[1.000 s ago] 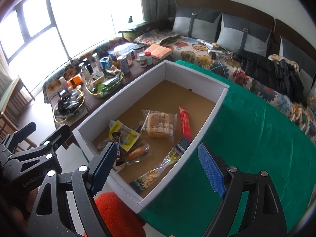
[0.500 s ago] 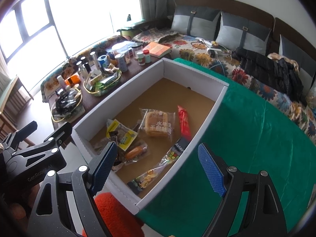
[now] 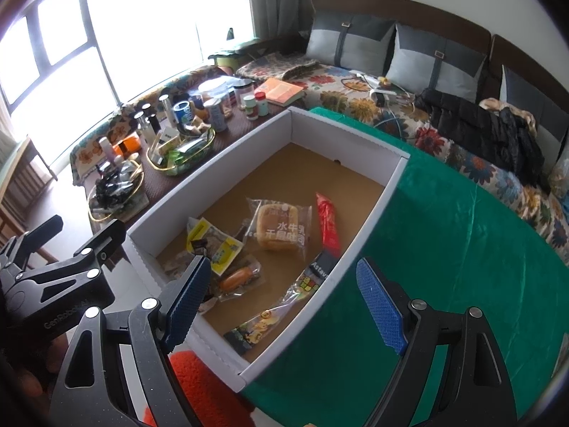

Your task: Organize snacks

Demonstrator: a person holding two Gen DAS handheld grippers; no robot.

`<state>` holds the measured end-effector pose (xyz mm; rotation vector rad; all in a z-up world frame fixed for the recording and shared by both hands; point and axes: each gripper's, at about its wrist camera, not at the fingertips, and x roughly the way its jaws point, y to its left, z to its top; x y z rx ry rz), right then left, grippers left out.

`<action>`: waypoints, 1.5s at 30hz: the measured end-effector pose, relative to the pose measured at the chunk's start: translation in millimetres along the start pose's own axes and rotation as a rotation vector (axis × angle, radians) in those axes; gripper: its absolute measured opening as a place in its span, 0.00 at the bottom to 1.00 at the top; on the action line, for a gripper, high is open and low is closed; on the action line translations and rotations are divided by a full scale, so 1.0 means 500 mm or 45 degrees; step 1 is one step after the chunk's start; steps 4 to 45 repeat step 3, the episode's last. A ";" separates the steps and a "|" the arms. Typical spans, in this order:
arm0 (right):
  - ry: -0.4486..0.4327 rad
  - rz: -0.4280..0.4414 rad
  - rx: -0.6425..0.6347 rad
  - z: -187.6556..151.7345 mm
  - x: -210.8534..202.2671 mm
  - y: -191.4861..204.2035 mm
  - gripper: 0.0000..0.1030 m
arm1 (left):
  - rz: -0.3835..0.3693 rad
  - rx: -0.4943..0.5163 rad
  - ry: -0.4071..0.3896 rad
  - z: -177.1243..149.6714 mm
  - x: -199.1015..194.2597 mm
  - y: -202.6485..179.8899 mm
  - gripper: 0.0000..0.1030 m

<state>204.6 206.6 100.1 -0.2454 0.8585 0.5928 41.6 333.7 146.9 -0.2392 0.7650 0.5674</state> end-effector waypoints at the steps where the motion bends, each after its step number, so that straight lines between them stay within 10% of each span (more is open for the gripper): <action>1: 0.002 -0.003 -0.001 0.000 0.002 0.000 0.84 | -0.017 -0.007 0.008 0.000 0.002 0.001 1.00; 45: 0.003 -0.002 0.001 0.000 0.004 0.000 0.84 | -0.034 -0.011 0.015 0.000 0.004 -0.001 1.00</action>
